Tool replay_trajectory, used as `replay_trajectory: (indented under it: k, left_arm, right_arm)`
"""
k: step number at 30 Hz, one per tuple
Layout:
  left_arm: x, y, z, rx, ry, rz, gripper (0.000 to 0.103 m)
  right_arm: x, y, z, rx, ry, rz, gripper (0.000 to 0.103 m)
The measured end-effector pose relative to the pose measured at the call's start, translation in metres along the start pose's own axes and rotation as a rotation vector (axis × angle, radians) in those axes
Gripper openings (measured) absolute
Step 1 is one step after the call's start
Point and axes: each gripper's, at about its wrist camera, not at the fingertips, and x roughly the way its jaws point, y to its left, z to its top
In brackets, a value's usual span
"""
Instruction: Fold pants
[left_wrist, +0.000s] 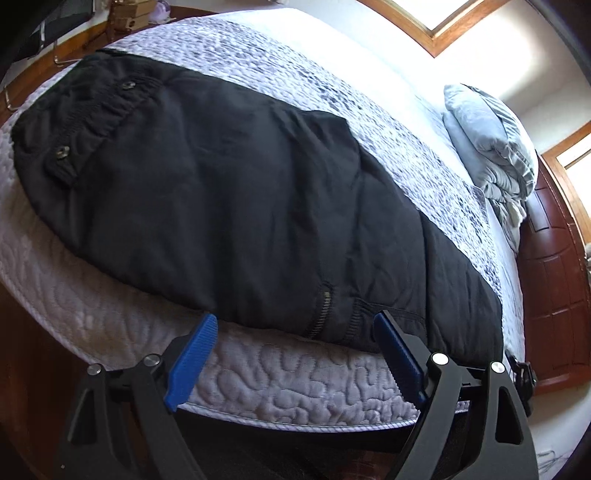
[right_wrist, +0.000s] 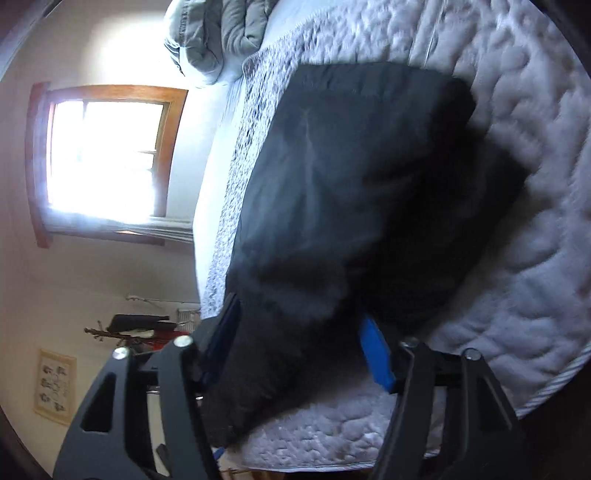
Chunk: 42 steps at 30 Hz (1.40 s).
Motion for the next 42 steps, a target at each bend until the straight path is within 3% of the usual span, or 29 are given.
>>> replay_trajectory:
  k: [1, 2, 3, 7, 11, 14, 15, 16, 21, 22, 24, 27, 30, 35, 37, 39, 40, 42]
  left_arm:
    - [0.001, -0.004, 0.000, 0.008, 0.003, -0.004, 0.087]
    - [0.003, -0.009, 0.000, 0.020, 0.006, -0.006, 0.087]
    - [0.004, -0.014, 0.001, 0.030, 0.011, -0.006, 0.087]
    - [0.007, -0.023, 0.002, 0.065, 0.026, -0.012, 0.089]
    - [0.011, -0.027, 0.003, 0.074, 0.028, -0.005, 0.090]
    - [0.019, -0.026, 0.005, 0.062, 0.048, 0.002, 0.090]
    - [0.020, -0.025, 0.005, 0.055, 0.054, -0.003, 0.090]
    - [0.021, -0.024, 0.005, 0.049, 0.059, -0.016, 0.090]
    - [0.016, -0.013, 0.004, 0.018, 0.055, -0.035, 0.090]
    - [0.013, -0.005, 0.004, -0.010, 0.047, -0.036, 0.090]
    - [0.004, 0.016, 0.004, -0.083, 0.022, -0.070, 0.090]
    - [-0.006, 0.047, 0.002, -0.206, -0.002, -0.082, 0.090]
    - [-0.015, 0.080, -0.001, -0.305, -0.025, -0.069, 0.090]
    - [-0.019, 0.111, -0.003, -0.396, -0.045, -0.082, 0.090]
    - [-0.017, 0.122, -0.003, -0.432, -0.044, -0.093, 0.090]
    - [-0.011, 0.133, -0.002, -0.483, -0.041, -0.101, 0.090]
    - [-0.010, 0.137, -0.002, -0.499, -0.043, -0.105, 0.090]
    - [-0.006, 0.145, -0.001, -0.534, -0.053, -0.124, 0.090]
  right_arm:
    - [0.011, -0.006, 0.000, 0.004, 0.021, 0.004, 0.037]
    - [0.017, -0.003, -0.006, -0.011, 0.039, -0.016, 0.013]
    - [0.018, -0.002, -0.005, -0.038, 0.047, -0.042, 0.003]
    - [0.004, 0.016, -0.011, -0.081, 0.014, -0.007, 0.002]
    - [0.004, 0.018, -0.010, -0.078, 0.056, -0.101, 0.003]
    - [0.013, 0.009, -0.007, -0.102, 0.072, -0.175, 0.014]
    - [0.014, 0.008, -0.007, -0.111, 0.074, -0.174, 0.029]
    - [0.014, 0.007, -0.009, -0.103, 0.080, -0.176, 0.036]
    - [-0.009, 0.002, -0.011, -0.027, 0.033, -0.088, 0.060]
    - [-0.016, -0.002, -0.012, 0.001, 0.020, -0.062, 0.060]
    - [-0.024, -0.011, -0.015, 0.046, 0.014, -0.028, 0.071]
    - [-0.025, -0.025, -0.013, 0.071, 0.002, -0.049, 0.072]
    - [-0.034, -0.041, -0.007, 0.105, -0.029, 0.009, 0.071]
    - [-0.023, -0.044, 0.007, 0.102, -0.062, 0.013, 0.071]
    - [-0.018, -0.038, 0.011, 0.093, -0.071, 0.023, 0.061]
    - [-0.012, -0.036, 0.014, 0.089, -0.063, 0.043, 0.021]
    - [-0.010, -0.033, 0.015, 0.090, -0.057, 0.050, 0.012]
    - [-0.008, -0.021, 0.019, 0.058, -0.052, 0.047, 0.009]
